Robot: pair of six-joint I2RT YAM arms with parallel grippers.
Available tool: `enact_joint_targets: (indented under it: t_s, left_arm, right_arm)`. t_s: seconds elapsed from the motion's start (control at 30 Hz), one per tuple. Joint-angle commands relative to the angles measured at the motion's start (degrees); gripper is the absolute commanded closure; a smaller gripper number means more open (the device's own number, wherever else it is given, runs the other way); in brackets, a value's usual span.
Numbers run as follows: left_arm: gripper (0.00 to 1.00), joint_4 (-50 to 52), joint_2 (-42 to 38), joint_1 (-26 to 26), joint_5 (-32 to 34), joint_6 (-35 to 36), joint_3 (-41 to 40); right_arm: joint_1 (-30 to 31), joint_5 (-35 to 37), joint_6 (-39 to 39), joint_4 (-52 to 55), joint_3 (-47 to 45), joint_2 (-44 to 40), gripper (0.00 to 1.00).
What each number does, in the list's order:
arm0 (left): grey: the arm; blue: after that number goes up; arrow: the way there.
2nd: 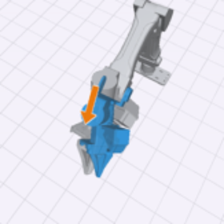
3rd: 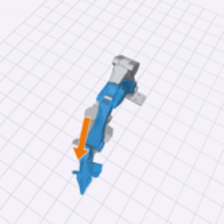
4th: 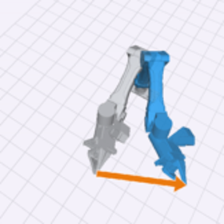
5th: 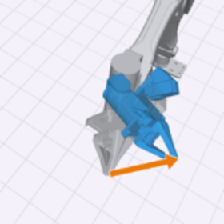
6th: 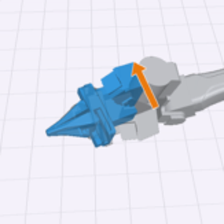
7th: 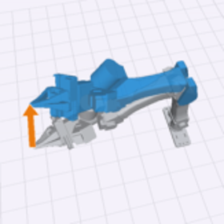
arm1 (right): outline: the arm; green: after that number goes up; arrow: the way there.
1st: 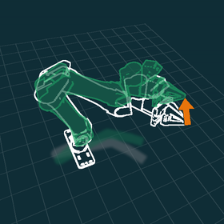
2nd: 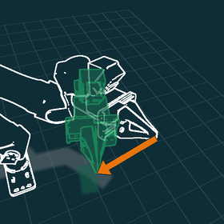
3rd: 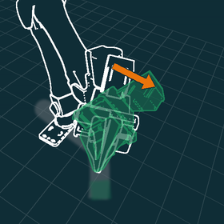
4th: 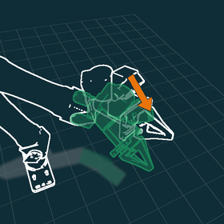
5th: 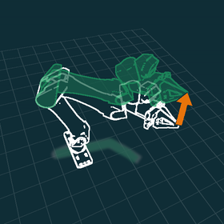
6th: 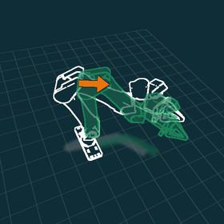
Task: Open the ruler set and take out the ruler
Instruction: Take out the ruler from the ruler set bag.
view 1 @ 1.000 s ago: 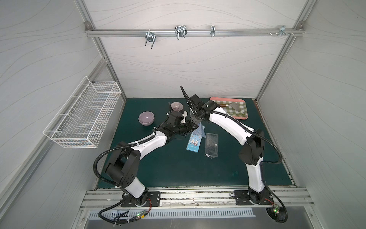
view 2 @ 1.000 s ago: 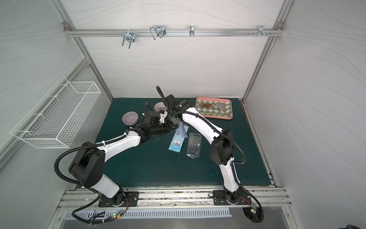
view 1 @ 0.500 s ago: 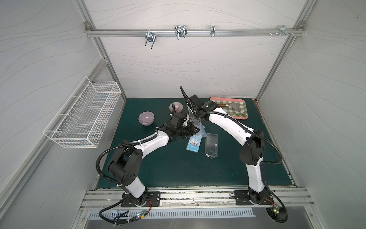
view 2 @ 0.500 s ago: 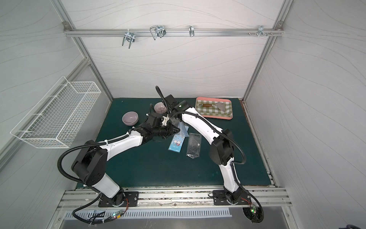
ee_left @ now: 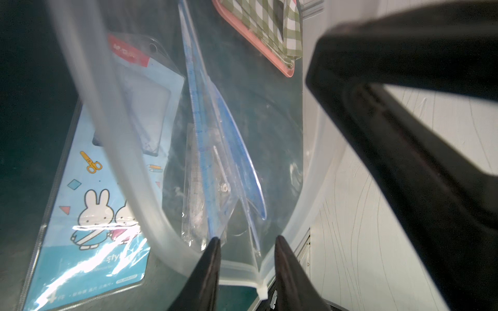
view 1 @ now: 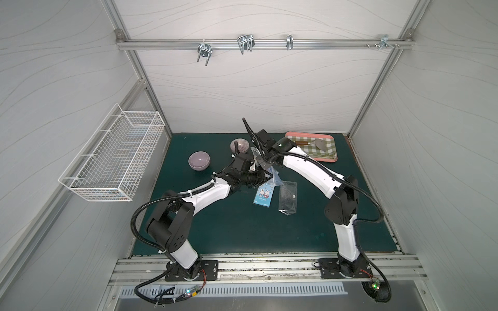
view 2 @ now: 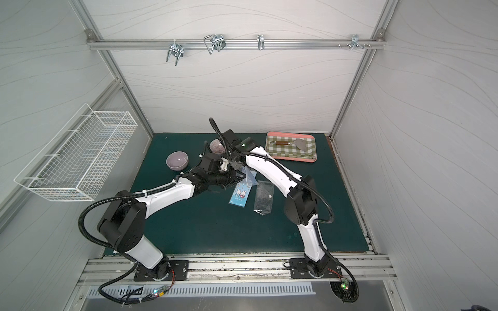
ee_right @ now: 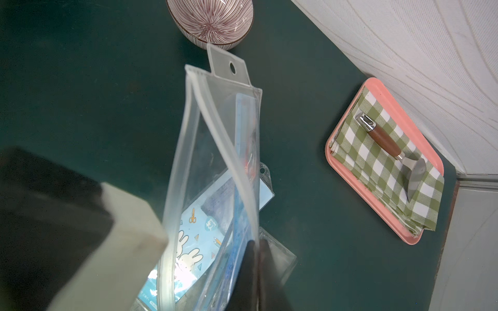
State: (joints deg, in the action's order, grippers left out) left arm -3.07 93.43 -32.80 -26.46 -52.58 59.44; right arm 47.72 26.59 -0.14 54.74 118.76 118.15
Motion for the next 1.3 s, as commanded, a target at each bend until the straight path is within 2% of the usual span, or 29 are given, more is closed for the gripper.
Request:
enact_joint_targets:
  t_s: [0.0, 0.2, 0.43, 0.57, 0.8, 1.07, 1.27]
  left_arm:
    - [0.67, -2.93, -0.01, -0.45, 0.98, 0.18, 1.7]
    - [0.75, -3.2, 1.62, -0.52, 0.97, -0.63, 1.73]
    - [0.79, -4.17, 2.41, -0.51, 1.85, -1.56, 2.19]
    - [0.86, -4.13, 2.54, -0.51, 2.31, -1.65, 2.3]
    - [0.87, -4.75, 1.32, -0.45, 4.08, -1.76, 1.56]
    - [0.99, -4.53, 1.06, -0.46, 4.4, -1.66, 1.84]
    - [1.0, -3.22, -0.04, -0.43, 4.75, -0.71, 1.94]
  right_arm:
    - [1.05, 0.02, 0.05, -0.75, 0.07, 0.55, 1.0]
    - [1.64, -0.66, -0.2, -1.61, 0.16, -0.02, 1.0]
    - [3.03, -1.05, -0.21, -1.88, 0.07, 0.5, 1.0]
    - [3.51, -1.18, -0.4, -1.85, -0.02, 0.72, 1.0]
    - [3.6, -1.11, -0.47, -2.24, -1.05, 0.25, 1.0]
    - [3.56, 0.58, -0.52, -2.7, -3.21, -0.38, 1.0]
    - [2.68, 2.77, -0.28, -3.32, -5.17, -0.55, 1.0]
